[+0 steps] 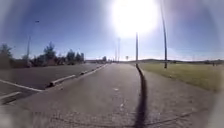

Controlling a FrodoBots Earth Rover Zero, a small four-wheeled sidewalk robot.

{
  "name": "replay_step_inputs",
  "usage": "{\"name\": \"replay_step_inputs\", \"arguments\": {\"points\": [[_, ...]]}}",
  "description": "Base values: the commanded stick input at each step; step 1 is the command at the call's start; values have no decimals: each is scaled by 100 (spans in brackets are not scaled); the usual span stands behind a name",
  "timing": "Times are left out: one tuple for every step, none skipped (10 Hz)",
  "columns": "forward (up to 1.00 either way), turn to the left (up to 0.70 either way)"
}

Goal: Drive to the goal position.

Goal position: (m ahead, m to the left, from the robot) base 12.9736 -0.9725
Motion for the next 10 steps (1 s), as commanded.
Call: {"name": "replay_step_inputs", "arguments": {"points": [[100, 0], [100, 0], [100, 0], [100, 0], [100, 0], [100, 0], [100, 0], [100, 0], [100, 0], [100, 0]]}}
